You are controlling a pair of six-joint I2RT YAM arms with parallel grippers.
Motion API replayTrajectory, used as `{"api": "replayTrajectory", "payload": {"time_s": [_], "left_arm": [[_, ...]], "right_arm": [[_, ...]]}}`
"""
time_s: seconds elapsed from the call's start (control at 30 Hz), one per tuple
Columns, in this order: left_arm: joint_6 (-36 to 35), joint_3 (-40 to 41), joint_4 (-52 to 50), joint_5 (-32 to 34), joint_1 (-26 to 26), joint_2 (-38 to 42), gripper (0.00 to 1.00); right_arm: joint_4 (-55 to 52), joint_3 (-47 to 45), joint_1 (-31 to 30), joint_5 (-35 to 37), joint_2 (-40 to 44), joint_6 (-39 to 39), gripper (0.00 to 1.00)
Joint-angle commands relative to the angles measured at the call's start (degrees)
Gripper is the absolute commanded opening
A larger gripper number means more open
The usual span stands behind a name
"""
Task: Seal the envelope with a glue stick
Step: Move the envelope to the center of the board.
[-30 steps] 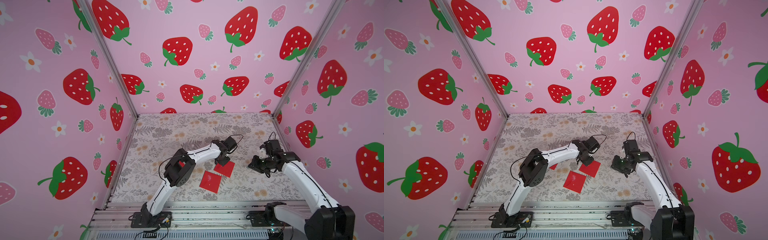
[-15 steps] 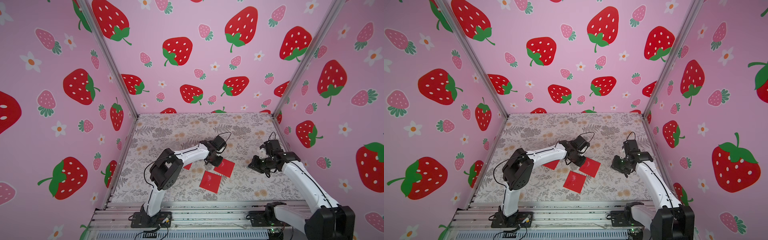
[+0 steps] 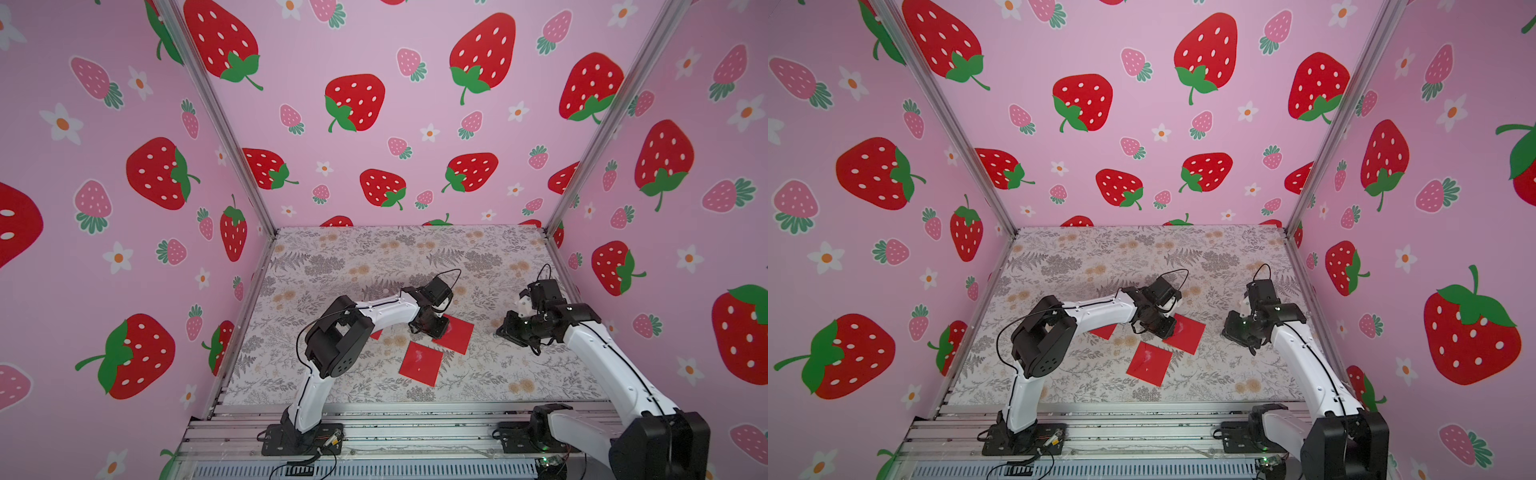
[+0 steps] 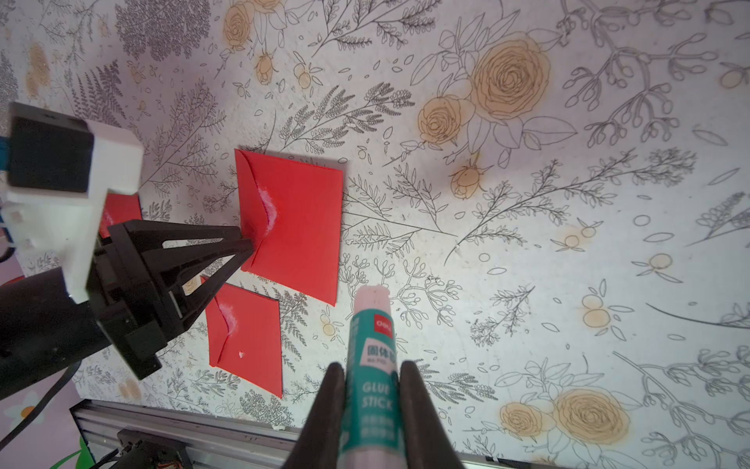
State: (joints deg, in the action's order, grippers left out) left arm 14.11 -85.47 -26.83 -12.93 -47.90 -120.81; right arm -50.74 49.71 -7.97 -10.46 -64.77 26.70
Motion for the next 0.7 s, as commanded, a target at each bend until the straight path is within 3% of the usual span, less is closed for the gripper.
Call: {"api": "replayTrajectory", "payload": {"time_s": [0.0,0.37,0.67], "left_arm": [[1.51,-1.38,0.61,-3.04,-1.52,-3.76,0.24],[1.15,-10.46,1.63,-4.29,-5.60,-7.79,0.22],[-2.95,-2.24,-0.22,5.54,-1.67,6.38,0.23]], "right_arm": [[-0.32,0.84,0.34,-0.68,0.81,-0.68,0.00],[-0.24,0.83,0.28,-0.60,1.05,-0.61,0.00],[-0.06,0.82,0.31,-0.70,0.58,-0.68,0.00]]}}
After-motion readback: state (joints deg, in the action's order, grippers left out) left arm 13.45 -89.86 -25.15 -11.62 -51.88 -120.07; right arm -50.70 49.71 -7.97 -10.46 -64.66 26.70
